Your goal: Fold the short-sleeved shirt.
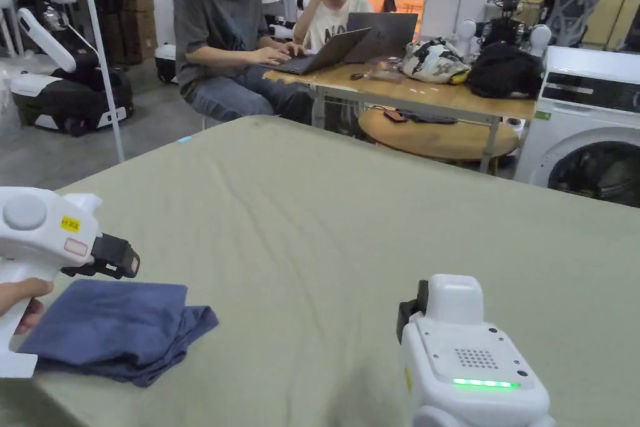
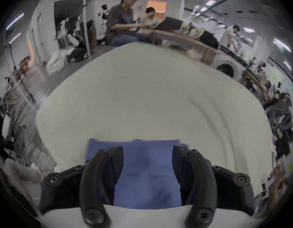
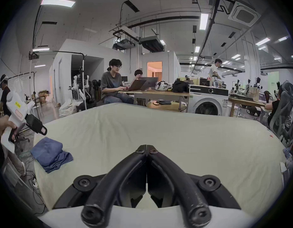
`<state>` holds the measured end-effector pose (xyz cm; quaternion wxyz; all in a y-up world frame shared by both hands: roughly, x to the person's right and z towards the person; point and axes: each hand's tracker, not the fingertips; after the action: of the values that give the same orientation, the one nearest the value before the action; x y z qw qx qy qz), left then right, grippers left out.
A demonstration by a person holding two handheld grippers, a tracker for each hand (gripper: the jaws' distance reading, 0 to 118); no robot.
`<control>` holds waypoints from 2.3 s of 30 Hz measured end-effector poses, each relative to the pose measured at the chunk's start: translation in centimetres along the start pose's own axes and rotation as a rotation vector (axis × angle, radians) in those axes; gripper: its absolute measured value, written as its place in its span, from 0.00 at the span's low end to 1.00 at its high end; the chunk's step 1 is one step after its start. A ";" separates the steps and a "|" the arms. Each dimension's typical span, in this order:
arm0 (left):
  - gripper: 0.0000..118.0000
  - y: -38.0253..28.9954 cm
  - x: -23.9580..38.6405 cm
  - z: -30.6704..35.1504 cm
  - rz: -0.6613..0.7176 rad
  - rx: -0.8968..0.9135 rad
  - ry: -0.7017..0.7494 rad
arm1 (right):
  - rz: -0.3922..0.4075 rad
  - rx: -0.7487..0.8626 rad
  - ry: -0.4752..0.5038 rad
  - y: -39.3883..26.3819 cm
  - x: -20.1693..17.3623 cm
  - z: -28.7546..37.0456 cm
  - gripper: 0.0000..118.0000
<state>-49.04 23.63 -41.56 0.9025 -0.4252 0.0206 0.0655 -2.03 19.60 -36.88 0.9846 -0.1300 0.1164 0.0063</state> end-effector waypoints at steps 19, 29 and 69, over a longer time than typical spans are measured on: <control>0.45 -9.6 30.9 -2.2 -0.203 0.495 -0.147 | -0.036 0.013 -0.248 -1.2 14.2 6.6 0.00; 0.00 -10.3 41.2 -0.1 -0.289 0.656 -0.177 | -0.100 0.057 -0.368 -1.6 20.0 9.7 0.00; 0.56 -10.1 39.5 0.4 -0.184 0.660 -0.209 | -0.096 0.107 -0.438 -1.4 21.0 10.3 0.64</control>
<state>-8.53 21.57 -37.28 0.9905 -0.1021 -0.0903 0.0168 20.85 20.51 -31.67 0.9911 -0.0788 -0.1061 -0.0185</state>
